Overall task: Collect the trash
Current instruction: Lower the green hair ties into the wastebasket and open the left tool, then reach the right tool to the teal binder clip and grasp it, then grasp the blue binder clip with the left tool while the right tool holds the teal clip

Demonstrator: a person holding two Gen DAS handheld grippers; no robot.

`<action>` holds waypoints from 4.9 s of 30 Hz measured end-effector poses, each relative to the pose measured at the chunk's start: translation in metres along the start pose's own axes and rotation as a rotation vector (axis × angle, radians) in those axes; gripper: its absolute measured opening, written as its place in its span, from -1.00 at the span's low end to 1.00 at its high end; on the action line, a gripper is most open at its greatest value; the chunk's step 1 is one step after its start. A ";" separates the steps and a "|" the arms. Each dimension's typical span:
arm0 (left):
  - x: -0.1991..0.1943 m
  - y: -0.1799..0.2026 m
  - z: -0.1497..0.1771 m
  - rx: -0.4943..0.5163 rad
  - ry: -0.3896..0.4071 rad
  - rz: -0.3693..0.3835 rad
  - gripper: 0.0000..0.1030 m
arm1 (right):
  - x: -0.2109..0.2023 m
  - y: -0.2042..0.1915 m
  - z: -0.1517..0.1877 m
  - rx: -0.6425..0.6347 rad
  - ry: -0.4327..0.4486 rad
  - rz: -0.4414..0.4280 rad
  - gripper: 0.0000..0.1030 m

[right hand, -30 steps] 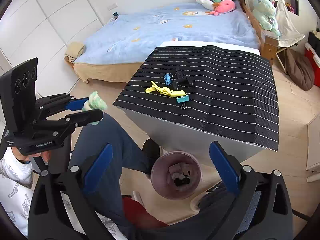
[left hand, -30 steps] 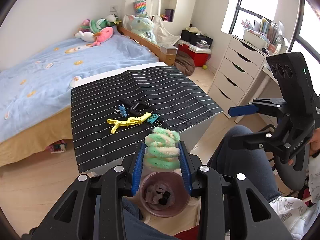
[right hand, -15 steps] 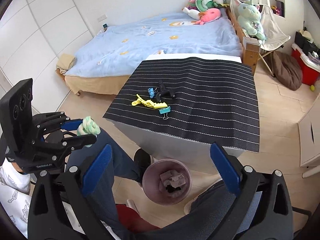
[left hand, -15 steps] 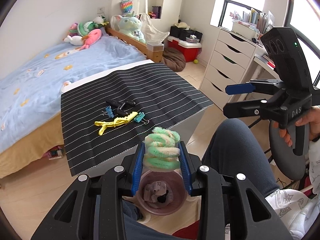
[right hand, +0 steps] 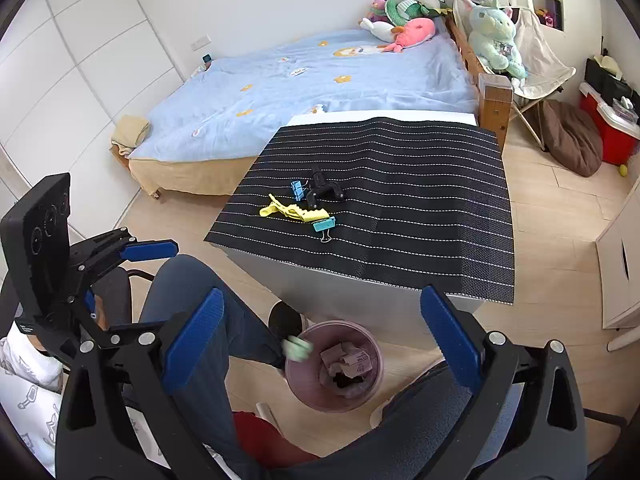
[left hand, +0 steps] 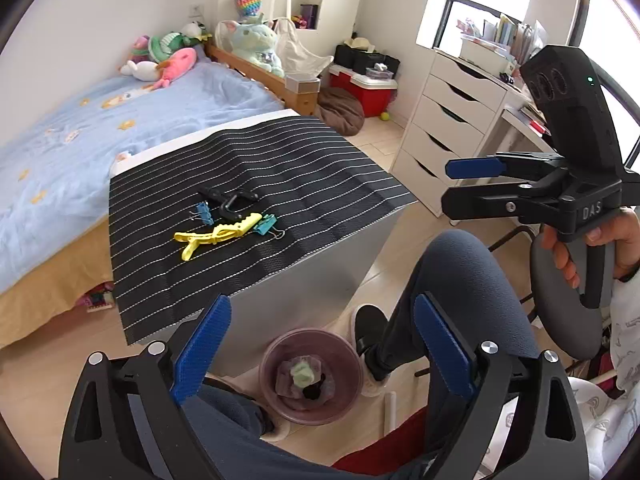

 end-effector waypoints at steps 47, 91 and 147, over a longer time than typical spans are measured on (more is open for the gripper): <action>-0.022 -0.092 -0.015 -0.184 0.117 -0.170 0.85 | 0.139 -0.021 -0.055 -0.200 -0.197 0.127 0.90; -0.011 -0.097 -0.023 -0.194 0.096 -0.166 0.85 | 0.168 -0.009 -0.038 -0.184 -0.240 0.114 -0.51; 0.150 -0.155 -0.060 -0.473 -0.349 -0.113 -0.35 | 0.121 0.035 -0.042 -0.052 -0.131 0.087 -0.51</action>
Point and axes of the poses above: each gripper's, at about its wrist camera, not at the fingertips, and x roughly the way its jaws point, y to its right, z to its underside, the point moved 8 cm from there along x, roughly the way its jaws point, and after that the axes turned 1 degree about y, right-handed, at the moved point
